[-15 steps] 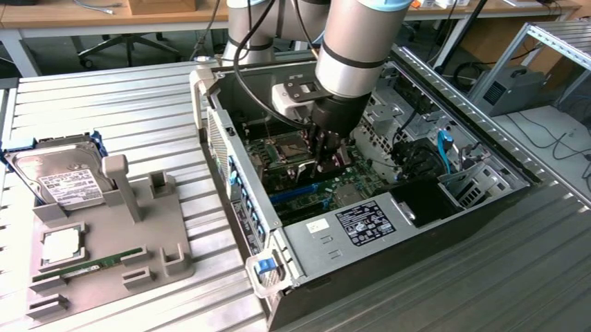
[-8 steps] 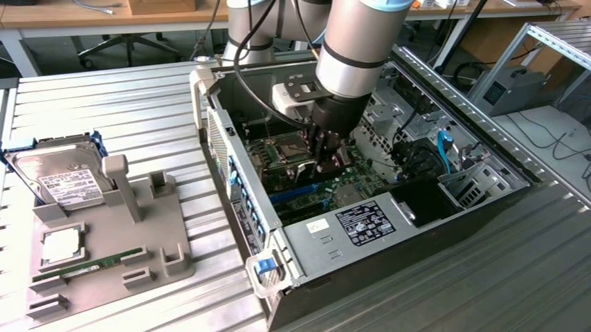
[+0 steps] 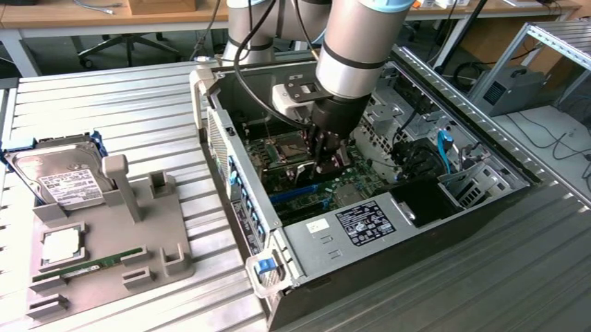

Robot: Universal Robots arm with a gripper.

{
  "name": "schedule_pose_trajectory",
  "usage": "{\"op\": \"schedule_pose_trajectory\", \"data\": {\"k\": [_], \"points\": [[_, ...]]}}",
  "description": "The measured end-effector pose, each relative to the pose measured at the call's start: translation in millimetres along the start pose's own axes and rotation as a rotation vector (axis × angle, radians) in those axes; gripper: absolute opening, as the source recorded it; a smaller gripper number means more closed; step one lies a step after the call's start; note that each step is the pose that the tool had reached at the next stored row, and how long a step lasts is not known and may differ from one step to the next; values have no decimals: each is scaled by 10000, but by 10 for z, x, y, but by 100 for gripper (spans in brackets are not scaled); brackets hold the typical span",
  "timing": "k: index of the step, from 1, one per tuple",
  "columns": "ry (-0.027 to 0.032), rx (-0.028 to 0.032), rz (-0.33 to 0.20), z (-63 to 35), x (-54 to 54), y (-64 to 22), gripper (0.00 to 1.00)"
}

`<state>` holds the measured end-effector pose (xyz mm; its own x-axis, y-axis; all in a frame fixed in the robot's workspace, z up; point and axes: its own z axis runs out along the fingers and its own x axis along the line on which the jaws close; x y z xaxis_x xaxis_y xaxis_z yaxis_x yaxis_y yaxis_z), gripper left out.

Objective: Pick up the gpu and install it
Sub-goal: 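Insert the gpu into the slot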

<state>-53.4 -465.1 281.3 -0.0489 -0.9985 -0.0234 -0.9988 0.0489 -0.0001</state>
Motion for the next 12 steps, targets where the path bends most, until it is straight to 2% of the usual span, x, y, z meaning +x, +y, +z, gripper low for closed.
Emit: {"op": "schedule_pose_trajectory", "data": {"k": [5,12], "points": [[-1,10,-1,20,1,7,27],[-4,70,-2,41,2,35,27]]}}
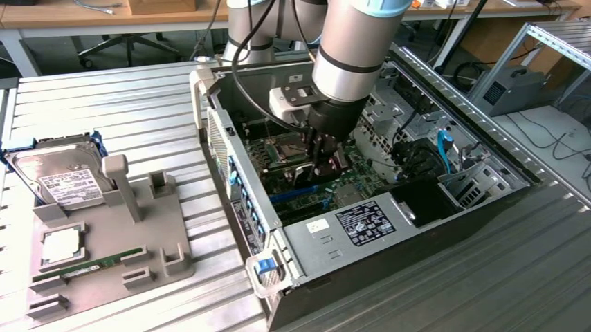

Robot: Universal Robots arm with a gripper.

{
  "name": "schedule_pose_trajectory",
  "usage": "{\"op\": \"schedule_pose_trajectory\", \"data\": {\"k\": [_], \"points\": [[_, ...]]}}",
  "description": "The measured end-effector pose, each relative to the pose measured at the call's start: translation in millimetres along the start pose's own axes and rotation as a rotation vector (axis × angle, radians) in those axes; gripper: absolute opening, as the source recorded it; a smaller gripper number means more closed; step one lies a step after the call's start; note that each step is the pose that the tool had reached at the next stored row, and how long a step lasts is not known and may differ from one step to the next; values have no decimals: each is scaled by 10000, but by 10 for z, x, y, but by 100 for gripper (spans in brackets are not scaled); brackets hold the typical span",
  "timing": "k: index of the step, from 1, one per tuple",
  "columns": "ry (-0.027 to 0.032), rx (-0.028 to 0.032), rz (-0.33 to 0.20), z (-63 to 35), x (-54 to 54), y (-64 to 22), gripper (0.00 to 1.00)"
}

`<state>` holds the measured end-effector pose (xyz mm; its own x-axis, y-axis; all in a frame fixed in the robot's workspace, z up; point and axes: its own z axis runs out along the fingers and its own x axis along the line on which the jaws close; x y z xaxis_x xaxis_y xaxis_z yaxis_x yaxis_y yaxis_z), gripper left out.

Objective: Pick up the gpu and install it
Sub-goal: 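Insert the gpu into the slot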

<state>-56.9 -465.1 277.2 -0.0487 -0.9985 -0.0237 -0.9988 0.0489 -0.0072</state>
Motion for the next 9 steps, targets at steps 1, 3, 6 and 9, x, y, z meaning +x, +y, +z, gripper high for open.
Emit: {"op": "schedule_pose_trajectory", "data": {"k": [1,3,6,9], "points": [[-2,13,0,3,0,4,27],[-2,28,-2,4,1,7,27],[-3,37,-1,7,1,14,27],[-3,38,-1,7,1,19,27]]}}
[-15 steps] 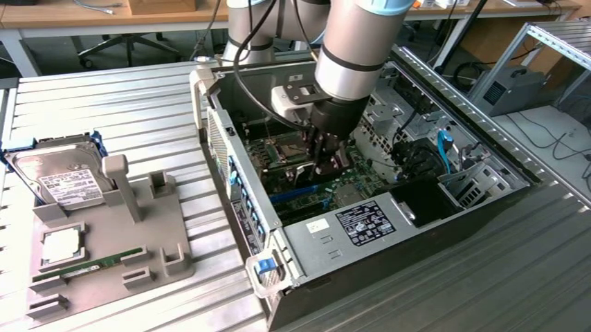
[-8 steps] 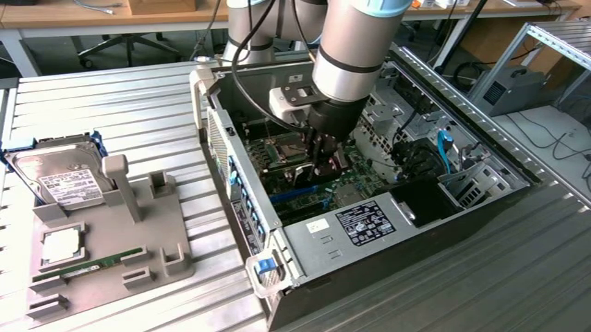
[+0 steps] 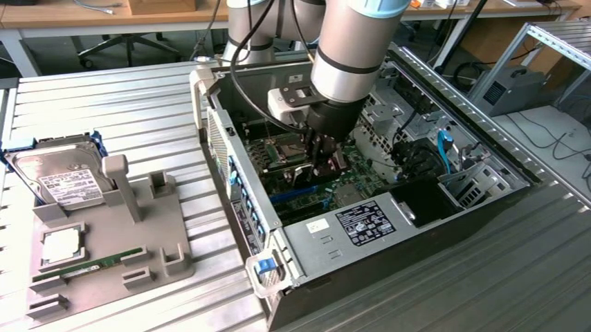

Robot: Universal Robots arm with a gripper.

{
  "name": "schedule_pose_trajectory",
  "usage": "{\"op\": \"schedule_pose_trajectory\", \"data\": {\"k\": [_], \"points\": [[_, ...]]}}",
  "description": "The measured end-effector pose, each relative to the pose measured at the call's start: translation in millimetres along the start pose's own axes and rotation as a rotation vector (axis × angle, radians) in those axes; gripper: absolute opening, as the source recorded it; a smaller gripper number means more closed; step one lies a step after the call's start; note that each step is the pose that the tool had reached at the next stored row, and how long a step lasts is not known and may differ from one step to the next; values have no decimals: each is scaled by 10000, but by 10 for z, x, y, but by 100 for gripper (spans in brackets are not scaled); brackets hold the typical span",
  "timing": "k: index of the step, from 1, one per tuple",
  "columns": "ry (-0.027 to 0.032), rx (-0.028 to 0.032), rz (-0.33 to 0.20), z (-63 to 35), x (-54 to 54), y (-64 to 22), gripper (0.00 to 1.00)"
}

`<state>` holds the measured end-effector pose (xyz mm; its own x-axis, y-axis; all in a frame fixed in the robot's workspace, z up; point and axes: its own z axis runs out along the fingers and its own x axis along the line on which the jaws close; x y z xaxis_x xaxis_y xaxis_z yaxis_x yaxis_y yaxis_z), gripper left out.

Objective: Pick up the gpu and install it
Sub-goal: 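Insert the gpu into the slot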

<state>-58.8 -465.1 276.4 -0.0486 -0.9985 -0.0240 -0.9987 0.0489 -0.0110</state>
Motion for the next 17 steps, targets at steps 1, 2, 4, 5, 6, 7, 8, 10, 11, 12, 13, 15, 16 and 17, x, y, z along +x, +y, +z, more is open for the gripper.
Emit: {"op": "schedule_pose_trajectory", "data": {"k": [1,2,4,5,6,7,8,10,11,12,13,15,16,17], "points": [[1,0,0,0,0,4,27],[3,-1,0,0,0,6,27],[14,-1,0,-1,1,11,27],[19,0,0,0,1,15,27],[22,1,0,0,1,17,27],[27,0,-1,0,1,19,27],[29,1,-1,1,1,21,27],[29,3,0,7,1,27,27],[32,1,-1,10,2,30,27],[34,1,-1,12,2,31,27],[34,1,-1,12,2,31,27],[33,1,-1,13,2,31,27],[32,1,-1,13,2,31,27],[31,2,-1,16,2,32,27]]}}
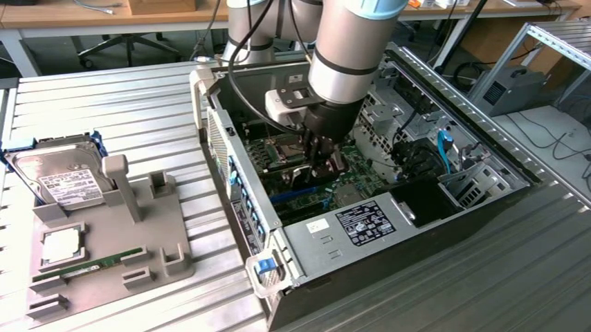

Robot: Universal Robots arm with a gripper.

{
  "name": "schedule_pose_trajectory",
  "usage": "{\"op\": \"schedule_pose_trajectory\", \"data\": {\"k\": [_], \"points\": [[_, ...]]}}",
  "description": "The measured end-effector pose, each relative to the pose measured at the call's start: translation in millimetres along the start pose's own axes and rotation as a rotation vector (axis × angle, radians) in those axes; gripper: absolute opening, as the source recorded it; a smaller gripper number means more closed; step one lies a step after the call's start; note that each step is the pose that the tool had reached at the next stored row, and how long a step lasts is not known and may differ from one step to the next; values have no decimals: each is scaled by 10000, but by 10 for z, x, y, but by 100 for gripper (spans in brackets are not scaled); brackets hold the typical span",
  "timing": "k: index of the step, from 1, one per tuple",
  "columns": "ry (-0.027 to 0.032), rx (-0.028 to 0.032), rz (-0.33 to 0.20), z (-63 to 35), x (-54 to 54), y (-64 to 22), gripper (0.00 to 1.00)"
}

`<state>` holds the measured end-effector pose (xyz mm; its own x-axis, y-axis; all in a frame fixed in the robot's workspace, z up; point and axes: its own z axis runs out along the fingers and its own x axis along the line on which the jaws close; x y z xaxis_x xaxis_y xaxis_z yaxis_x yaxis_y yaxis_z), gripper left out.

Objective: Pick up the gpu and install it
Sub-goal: 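Insert the gpu into the slot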

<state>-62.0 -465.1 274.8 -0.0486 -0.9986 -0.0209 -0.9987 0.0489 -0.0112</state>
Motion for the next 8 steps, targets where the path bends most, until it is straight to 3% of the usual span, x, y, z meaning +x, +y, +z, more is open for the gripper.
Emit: {"op": "schedule_pose_trajectory", "data": {"k": [8], "points": [[3,-1,0,30,1,7,27]]}}
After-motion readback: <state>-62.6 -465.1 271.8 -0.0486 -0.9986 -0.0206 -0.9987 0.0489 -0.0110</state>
